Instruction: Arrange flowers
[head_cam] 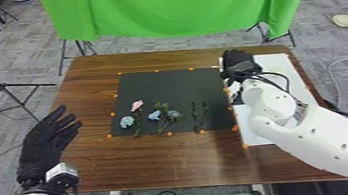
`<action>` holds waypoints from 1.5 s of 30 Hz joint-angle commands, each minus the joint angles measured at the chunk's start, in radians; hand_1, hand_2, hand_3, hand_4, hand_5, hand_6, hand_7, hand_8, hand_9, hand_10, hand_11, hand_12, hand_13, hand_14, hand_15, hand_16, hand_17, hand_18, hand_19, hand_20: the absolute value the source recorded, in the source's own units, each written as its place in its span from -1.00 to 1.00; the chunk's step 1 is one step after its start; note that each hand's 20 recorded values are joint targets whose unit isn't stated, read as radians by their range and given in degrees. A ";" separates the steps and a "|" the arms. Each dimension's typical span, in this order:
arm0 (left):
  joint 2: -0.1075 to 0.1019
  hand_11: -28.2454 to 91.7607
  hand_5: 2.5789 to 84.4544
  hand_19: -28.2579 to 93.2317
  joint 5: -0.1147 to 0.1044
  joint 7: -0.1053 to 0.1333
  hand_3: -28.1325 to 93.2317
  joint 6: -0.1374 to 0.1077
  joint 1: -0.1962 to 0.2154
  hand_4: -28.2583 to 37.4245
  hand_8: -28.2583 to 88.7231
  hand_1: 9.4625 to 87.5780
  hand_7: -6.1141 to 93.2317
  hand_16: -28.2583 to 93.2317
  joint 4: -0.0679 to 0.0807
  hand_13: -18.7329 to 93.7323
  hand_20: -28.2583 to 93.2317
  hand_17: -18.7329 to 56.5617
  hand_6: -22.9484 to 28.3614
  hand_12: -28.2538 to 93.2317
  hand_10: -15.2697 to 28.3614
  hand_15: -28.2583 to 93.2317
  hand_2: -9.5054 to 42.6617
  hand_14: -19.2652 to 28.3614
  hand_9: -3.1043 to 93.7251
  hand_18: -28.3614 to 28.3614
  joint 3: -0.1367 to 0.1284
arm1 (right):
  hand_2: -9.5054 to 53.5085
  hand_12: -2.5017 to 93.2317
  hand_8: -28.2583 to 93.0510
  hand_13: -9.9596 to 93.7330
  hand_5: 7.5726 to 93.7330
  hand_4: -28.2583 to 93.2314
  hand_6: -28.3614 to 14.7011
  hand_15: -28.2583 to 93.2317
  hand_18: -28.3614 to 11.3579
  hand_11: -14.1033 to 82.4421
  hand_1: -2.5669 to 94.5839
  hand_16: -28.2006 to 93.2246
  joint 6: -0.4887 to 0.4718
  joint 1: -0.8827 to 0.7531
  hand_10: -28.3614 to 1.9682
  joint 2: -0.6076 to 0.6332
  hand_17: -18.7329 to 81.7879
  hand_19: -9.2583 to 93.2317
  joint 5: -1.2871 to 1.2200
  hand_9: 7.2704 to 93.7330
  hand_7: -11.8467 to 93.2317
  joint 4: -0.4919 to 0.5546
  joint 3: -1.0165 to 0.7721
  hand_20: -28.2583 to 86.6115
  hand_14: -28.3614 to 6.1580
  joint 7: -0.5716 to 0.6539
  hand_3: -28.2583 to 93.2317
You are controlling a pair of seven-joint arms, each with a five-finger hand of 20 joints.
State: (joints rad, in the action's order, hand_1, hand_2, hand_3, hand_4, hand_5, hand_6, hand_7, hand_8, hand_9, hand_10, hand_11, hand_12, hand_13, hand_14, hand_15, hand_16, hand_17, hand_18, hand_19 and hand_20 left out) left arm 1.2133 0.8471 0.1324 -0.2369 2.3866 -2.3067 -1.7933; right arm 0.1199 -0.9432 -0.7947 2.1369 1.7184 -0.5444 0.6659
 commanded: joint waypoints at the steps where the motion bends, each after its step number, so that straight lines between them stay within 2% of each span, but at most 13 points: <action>1: 0.005 -0.08 -0.13 0.40 0.003 -0.013 0.80 0.009 -0.008 -0.79 -0.68 -0.61 -0.60 -0.69 0.006 -0.21 -0.57 -0.78 0.30 -0.39 0.61 0.28 -0.41 0.92 -0.22 0.82 0.002 | -1.00 -0.22 -0.51 0.70 0.77 -1.00 0.34 0.78 -0.70 -0.44 0.18 -0.28 -0.019 -0.014 0.33 -0.111 0.16 1.00 0.000 0.99 -0.31 -0.028 0.058 0.36 0.34 -0.007 0.83; 10: 0.009 -0.08 -0.13 0.40 0.003 -0.016 0.80 0.011 -0.006 -0.78 -0.68 -0.61 -0.60 -0.69 0.007 -0.20 -0.57 -0.78 0.31 -0.39 0.61 0.28 -0.41 0.92 -0.21 0.82 -0.004 | -1.00 -0.22 -0.51 0.69 0.76 -1.00 0.35 0.78 -0.70 -0.45 0.18 -0.28 -0.026 -0.028 0.34 -0.141 0.15 1.00 -0.013 0.99 -0.30 -0.046 0.074 0.35 0.32 0.002 0.83; 17: 0.006 -0.08 -0.12 0.40 0.006 -0.027 0.80 0.021 -0.026 -0.79 -0.68 -0.61 -0.60 -0.69 0.012 -0.20 -0.57 -0.78 0.31 -0.39 0.61 0.28 -0.41 0.91 -0.21 0.82 0.002 | -1.00 -0.21 -0.52 0.67 0.73 -1.00 0.35 0.76 -0.68 -0.45 0.17 -0.29 -0.042 -0.025 0.36 -0.161 0.13 1.00 -0.016 0.97 -0.29 -0.059 0.086 0.34 0.32 0.004 0.83; 23: 0.005 -0.08 -0.12 0.40 0.006 -0.027 0.80 0.018 -0.027 -0.79 -0.68 -0.61 -0.60 -0.69 0.014 -0.20 -0.57 -0.78 0.31 -0.39 0.61 0.28 -0.40 0.92 -0.21 0.82 0.003 | -1.00 -0.21 -0.54 0.61 0.69 -1.00 0.36 0.74 -0.65 -0.44 0.15 -0.24 -0.064 -0.042 0.33 -0.161 0.09 1.00 -0.022 0.92 -0.26 -0.053 0.066 0.30 0.34 -0.008 0.85; 28: 0.006 -0.08 -0.13 0.40 0.006 -0.031 0.80 0.018 -0.026 -0.78 -0.68 -0.61 -0.60 -0.69 0.014 -0.21 -0.57 -0.78 0.31 -0.39 0.61 0.28 -0.40 0.92 -0.21 0.82 0.002 | -1.00 -0.22 -0.57 0.58 0.61 -1.00 0.34 0.73 -0.65 -0.42 0.10 -0.21 -0.114 -0.075 0.35 -0.166 0.06 1.00 -0.030 0.86 -0.23 -0.030 0.017 0.29 0.33 -0.013 0.86; 32: 0.008 -0.08 -0.13 0.40 0.007 -0.035 0.80 0.023 -0.025 -0.78 -0.68 -0.61 -0.60 -0.69 0.014 -0.21 -0.57 -0.78 0.31 -0.39 0.61 0.28 -0.40 0.92 -0.21 0.82 -0.001 | -1.00 -0.24 -0.61 0.52 0.48 -1.00 0.27 0.75 -0.65 -0.39 0.02 -0.22 -0.150 -0.094 0.28 -0.170 0.02 1.00 -0.019 0.75 -0.20 -0.016 -0.012 0.29 0.26 -0.021 0.88; 35: 0.009 -0.08 -0.13 0.40 0.009 -0.037 0.80 0.024 -0.027 -0.78 -0.68 -0.61 -0.60 -0.69 0.014 -0.21 -0.57 -0.78 0.31 -0.39 0.61 0.28 -0.40 0.92 -0.21 0.82 0.000 | -1.00 -0.24 -0.62 0.50 0.44 -1.00 0.26 0.76 -0.66 -0.38 -0.01 -0.23 -0.115 -0.084 0.27 -0.159 0.00 1.00 -0.012 0.74 -0.20 -0.011 0.006 0.29 0.22 -0.016 0.89; 38: 0.006 -0.08 -0.13 0.40 0.006 -0.034 0.80 0.022 -0.021 -0.78 -0.68 -0.61 -0.60 -0.69 0.012 -0.21 -0.57 -0.78 0.31 -0.39 0.61 0.28 -0.40 0.92 -0.21 0.82 0.000 | -1.00 -0.33 -0.63 0.49 0.41 -1.00 0.25 0.77 -0.66 -0.29 -0.04 -0.24 -0.149 -0.100 0.20 -0.162 0.00 1.00 -0.015 0.63 -0.21 0.004 -0.024 0.30 0.20 -0.016 0.91; 41: 0.013 -0.08 -0.13 0.40 0.010 -0.042 0.80 0.026 -0.021 -0.78 -0.68 -0.61 -0.60 -0.69 0.012 -0.21 -0.57 -0.78 0.30 -0.39 0.61 0.28 -0.40 0.92 -0.21 0.82 -0.003 | -1.00 -0.41 -0.64 0.47 0.39 -1.00 0.24 0.77 -0.68 -0.20 -0.07 -0.25 -0.153 -0.106 0.15 -0.150 -0.01 1.00 -0.008 0.55 -0.24 0.020 -0.031 0.30 0.17 -0.015 0.93; 45: 0.013 -0.08 -0.13 0.40 0.012 -0.043 0.80 0.025 -0.019 -0.78 -0.68 -0.61 -0.60 -0.69 0.010 -0.21 -0.57 -0.78 0.30 -0.39 0.61 0.28 -0.40 0.92 -0.21 0.82 -0.004 | -1.00 -0.43 -0.66 0.46 0.37 -1.00 0.23 0.78 -0.69 -0.17 -0.10 -0.27 -0.185 -0.119 0.14 -0.145 -0.01 1.00 -0.009 0.53 -0.26 0.041 -0.058 0.31 0.13 -0.010 0.95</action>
State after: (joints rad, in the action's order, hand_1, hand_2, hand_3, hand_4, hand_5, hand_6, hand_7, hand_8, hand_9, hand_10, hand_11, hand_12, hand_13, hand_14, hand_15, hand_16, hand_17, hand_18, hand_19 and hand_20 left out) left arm 1.2164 0.8509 0.1017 -0.2218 2.3524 -2.2971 -1.7937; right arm -0.0285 -1.0444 -0.9562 2.1089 1.7240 -0.5608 0.6550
